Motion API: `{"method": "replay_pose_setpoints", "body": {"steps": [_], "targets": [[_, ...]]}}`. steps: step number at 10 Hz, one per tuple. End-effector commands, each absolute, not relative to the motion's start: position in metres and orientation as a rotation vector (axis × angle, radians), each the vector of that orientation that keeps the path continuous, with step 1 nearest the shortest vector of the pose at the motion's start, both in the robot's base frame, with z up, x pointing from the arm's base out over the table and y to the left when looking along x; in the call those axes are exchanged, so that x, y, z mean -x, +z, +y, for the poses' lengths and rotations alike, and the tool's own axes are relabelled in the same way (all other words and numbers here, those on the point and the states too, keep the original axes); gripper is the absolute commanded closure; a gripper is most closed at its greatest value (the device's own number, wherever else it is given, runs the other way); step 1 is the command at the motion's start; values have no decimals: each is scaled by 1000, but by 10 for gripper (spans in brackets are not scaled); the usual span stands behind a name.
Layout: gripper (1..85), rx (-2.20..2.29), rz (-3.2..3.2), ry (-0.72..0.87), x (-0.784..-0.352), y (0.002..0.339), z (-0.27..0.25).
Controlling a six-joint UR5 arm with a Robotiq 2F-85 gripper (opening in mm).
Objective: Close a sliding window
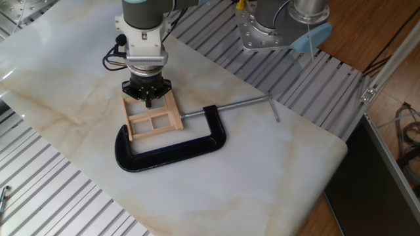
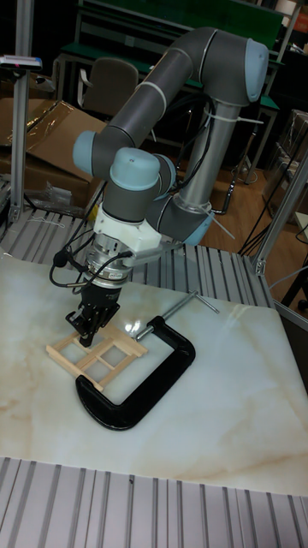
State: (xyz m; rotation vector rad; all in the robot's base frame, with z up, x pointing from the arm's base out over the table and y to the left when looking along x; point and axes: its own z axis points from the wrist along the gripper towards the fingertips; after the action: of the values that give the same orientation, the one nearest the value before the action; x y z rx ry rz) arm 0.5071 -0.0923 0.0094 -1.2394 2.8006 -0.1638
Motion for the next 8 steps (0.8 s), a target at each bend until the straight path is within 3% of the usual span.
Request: {"method": "replay_pose_setpoints", "body": {"steps": [1,8], "targets": [[850,1251,2786,-153,-511,11,-98],[850,1218,2815,-130,-503,13,-88]]}}
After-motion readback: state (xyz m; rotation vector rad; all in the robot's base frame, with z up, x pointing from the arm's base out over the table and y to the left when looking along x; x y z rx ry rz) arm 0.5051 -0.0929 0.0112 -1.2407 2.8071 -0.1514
